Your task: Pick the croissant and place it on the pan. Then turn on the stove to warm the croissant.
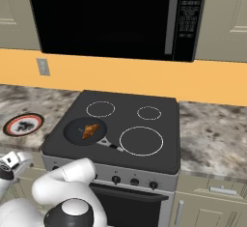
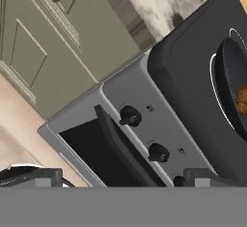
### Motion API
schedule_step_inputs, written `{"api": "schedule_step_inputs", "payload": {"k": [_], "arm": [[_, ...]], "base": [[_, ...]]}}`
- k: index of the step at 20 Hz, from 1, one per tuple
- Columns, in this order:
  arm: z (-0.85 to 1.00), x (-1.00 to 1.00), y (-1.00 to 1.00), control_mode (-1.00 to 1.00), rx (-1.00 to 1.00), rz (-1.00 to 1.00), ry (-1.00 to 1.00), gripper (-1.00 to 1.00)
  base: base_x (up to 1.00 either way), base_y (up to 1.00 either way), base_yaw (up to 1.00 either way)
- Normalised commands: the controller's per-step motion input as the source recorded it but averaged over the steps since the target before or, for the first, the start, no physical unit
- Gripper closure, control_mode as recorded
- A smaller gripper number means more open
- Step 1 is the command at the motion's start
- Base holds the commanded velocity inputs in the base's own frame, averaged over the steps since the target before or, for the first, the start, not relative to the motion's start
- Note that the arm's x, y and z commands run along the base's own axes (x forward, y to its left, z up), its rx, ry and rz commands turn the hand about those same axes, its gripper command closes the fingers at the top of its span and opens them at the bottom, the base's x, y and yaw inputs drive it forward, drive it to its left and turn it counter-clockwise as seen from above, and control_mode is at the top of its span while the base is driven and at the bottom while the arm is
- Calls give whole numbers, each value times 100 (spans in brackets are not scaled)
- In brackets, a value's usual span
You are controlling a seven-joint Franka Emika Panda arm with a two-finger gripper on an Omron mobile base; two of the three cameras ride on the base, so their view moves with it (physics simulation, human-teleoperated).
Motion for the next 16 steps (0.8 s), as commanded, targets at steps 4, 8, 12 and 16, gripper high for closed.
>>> {"api": "schedule_step_inputs", "payload": {"k": [4,8,12,16], "arm": [[-3,0,0,-100,27,-16,-3,-100],[0,0,-13,-100,20,-11,-8,-100],[0,0,-27,-100,17,-15,-3,-100],[0,6,-34,-100,14,-19,2,-100]], "base": [[0,0,0],[0,0,0],[0,0,0],[0,0,0]]}}
